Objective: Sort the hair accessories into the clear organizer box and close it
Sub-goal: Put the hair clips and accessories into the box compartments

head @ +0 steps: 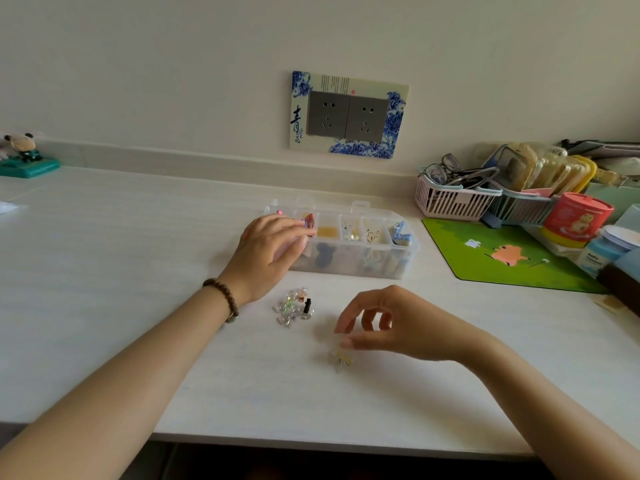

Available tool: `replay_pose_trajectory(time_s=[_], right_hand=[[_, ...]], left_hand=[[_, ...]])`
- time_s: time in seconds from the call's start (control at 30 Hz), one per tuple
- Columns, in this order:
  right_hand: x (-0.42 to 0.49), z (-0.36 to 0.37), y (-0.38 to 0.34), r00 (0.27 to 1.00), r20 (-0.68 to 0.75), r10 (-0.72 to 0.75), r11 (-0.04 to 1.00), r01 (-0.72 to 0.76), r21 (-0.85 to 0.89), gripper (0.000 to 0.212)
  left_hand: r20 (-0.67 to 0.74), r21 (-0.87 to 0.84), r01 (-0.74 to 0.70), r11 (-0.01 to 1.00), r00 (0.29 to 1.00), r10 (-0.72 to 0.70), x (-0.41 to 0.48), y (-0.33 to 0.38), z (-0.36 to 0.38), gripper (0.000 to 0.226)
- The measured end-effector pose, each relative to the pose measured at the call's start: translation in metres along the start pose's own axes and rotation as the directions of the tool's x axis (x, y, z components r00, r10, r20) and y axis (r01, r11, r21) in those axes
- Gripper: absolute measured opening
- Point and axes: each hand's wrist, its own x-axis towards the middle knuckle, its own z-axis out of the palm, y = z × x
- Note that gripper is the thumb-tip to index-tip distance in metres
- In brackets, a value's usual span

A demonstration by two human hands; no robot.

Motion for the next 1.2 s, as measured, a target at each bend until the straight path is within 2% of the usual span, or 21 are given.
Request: replay_pose_trajectory(time_s=[0.1,0.2,0.43,0.53,0.6,0.63,0.7,0.77,0.87,1.0,1.13,1.2], right_hand=[[-0.003,0.007,0.002,0.999,-0.035,0.024,1.000,-0.024,0.016,0.021],[-0.005,0.012,0.002,1.000,-0.007,-0.014,1.000,0.014,0.003,0.024],[-0.007,0.015,0.004,0.999,-0.051,-0.008,0.999,0.010,0.036,0.015],[0.000,0.002,0.004,0.988,-0.153,-0.024,0.995,0.037,0.088,0.010],[0.011,-0.014,0.008,0.937,-0.348,0.009,0.983,0.056,0.174,0.009],[0.017,-0.023,0.011,0.887,-0.459,0.040,0.980,0.054,0.190,0.009],[0.029,-0.042,0.018,0.781,-0.621,0.065,0.994,0.003,0.108,0.012],[0.042,-0.057,0.030,0.723,-0.687,0.078,0.997,-0.074,0.035,0.014],[0.058,-0.065,0.047,0.704,-0.698,0.127,0.989,-0.147,0.032,0.017],[0.066,-0.059,0.049,0.689,-0.715,0.122,0.971,-0.233,-0.058,0.016],[0.057,-0.040,0.023,0.643,-0.765,-0.030,0.995,-0.053,-0.083,0.007],[0.051,-0.026,0.006,0.728,-0.681,-0.071,0.997,0.027,-0.075,0.005]], left_hand=[[-0.003,-0.006,0.005,1.000,1.000,-0.005,0.000,0.000,0.000,0.044],[0.001,-0.007,0.009,1.000,1.000,-0.009,0.000,0.000,0.000,0.044],[-0.004,-0.004,-0.002,1.000,1.000,0.002,0.000,-0.001,0.001,0.044],[-0.011,-0.010,-0.005,1.000,1.000,0.004,-0.001,-0.001,0.001,0.043],[-0.008,-0.020,0.011,1.000,1.000,-0.011,-0.001,0.000,0.001,0.043],[-0.004,-0.021,0.014,1.000,1.000,-0.014,-0.001,0.000,0.001,0.043],[0.000,-0.021,0.015,1.000,1.000,-0.015,-0.001,0.001,0.000,0.045],[-0.001,-0.019,0.014,1.000,1.000,-0.014,-0.001,0.001,-0.001,0.045],[0.002,-0.013,0.005,1.000,1.000,-0.005,-0.002,0.000,-0.001,0.045],[0.004,-0.036,0.001,0.999,1.000,0.000,-0.002,0.001,-0.003,0.044],[0.015,-0.061,0.030,0.998,0.999,-0.030,-0.002,-0.001,-0.003,0.045],[0.020,-0.066,0.038,0.997,0.999,-0.036,-0.002,-0.001,-0.003,0.045]])
